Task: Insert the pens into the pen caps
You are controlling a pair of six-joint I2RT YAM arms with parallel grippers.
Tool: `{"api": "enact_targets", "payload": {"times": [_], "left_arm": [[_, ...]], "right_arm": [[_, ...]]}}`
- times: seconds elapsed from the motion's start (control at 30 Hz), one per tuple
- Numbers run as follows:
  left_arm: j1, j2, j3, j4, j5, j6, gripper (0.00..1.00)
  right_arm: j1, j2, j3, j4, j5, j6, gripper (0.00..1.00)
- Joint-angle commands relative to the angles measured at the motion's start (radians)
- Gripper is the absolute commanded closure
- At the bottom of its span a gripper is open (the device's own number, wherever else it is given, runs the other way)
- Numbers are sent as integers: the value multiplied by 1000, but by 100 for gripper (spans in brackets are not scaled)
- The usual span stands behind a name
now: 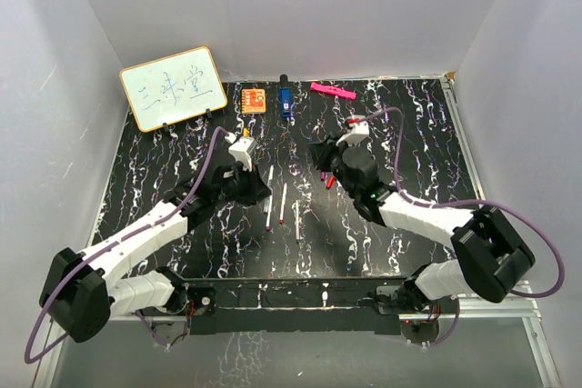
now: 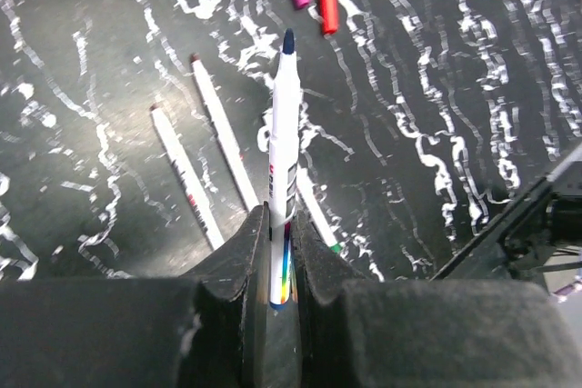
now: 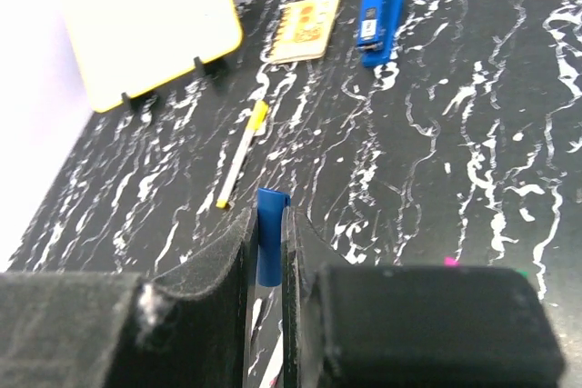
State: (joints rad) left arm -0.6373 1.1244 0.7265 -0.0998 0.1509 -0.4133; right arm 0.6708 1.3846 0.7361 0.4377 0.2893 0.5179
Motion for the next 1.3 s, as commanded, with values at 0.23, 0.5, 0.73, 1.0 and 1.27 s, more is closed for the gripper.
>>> {"api": "enact_targets", "payload": {"times": [0.23,0.5,0.73,1.0,1.27], "left_arm": [[-20,-8,-166,608,222,-154,100],[-57,48,-164,697,256,-185,100],[-73,42,-148,693,250,-149,100],[-85,20,-127,641,216,-72,100],[-87,0,-122,620,197,-58,100]], "right_arm": [[4,-76,-261,771,-244,58,100],[3,-64,-271,881,-336,106,100],[3,-65,-263,862,-339,117,100],[3,-67,-237,774,-360,111,100],[3,-73,-236,755,-347,94,100]]}}
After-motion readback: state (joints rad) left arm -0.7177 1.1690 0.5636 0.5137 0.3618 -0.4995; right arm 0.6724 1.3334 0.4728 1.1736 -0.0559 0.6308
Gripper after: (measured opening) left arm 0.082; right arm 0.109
